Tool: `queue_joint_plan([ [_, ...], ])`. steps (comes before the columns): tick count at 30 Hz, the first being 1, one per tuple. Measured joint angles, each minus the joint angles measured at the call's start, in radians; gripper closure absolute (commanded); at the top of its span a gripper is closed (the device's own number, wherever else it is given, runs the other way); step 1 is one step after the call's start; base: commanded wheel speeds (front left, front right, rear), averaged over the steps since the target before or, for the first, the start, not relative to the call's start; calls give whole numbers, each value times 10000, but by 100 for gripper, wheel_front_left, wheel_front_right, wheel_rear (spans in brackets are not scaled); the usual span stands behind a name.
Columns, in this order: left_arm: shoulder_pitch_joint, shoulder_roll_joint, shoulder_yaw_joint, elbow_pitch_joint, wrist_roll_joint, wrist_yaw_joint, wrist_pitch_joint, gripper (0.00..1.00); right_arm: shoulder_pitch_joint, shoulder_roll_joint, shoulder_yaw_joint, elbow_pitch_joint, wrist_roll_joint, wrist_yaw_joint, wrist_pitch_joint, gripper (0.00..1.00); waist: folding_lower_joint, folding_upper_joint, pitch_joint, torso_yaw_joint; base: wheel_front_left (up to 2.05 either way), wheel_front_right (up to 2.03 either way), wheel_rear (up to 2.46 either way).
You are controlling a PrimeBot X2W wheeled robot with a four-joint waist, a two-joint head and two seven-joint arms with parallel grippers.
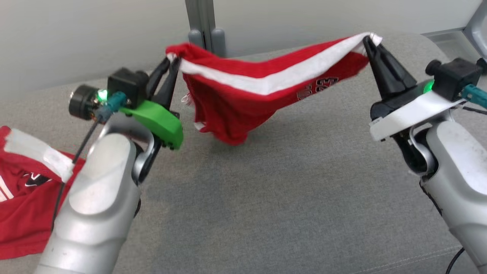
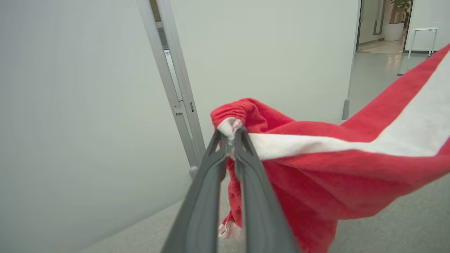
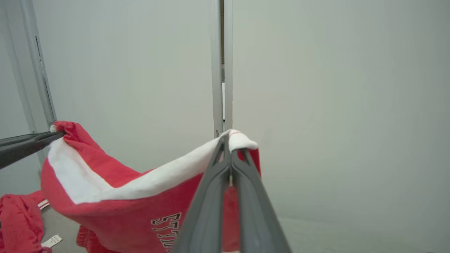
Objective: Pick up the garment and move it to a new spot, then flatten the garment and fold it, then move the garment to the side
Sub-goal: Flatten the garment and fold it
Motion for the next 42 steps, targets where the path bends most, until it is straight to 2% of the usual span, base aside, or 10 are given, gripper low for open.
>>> queue_joint_plan([
  [5, -1253, 240, -92, -642, -290, -31, 832, 100, -612, -50, -351, -472, -389, 0, 221, 100, 0, 0, -445, -74, 0, 0, 0],
  [10, -2102, 604, -337, -878, -403, -35, 1615, 100, -642, 257, -711, -863, -688, 0, 621, 100, 0, 0, -828, -180, 0, 0, 0],
  [17, -2203, 700, -301, -1313, -1152, -38, 2199, 100, -3, 652, -1363, -1287, -1179, 0, 1193, 100, 0, 0, -1067, -276, 0, 0, 0],
  [23, -1796, 796, -75, -1588, -1515, 276, 2640, 100, 213, 790, -1900, -1421, -1570, 0, 1969, 100, -1, 0, -840, -257, 0, 0, 0],
  [27, -2009, 782, 25, -1586, -1609, 420, 2978, 100, -339, 744, -1994, -1285, -1653, 0, 2364, 100, 0, 0, -420, -252, 0, 0, 0],
  [31, -2719, 686, 213, -1127, -1839, 454, 3147, 100, -1434, 700, -1925, -656, -1695, 0, 2362, 100, 0, 0, 229, -255, 0, 0, 0],
  [35, -4014, 734, 238, -343, -1611, 437, 2951, 100, -3228, 746, -1599, 316, -1701, 2, 1979, 100, 0, 0, 1111, -291, 0, 0, 0],
  [42, -6497, 570, 253, 1666, -1285, 360, 1898, 100, -6590, 1120, -759, 3095, -2182, 2, 692, 100, 0, 0, 2700, -440, 0, 0, 0],
])
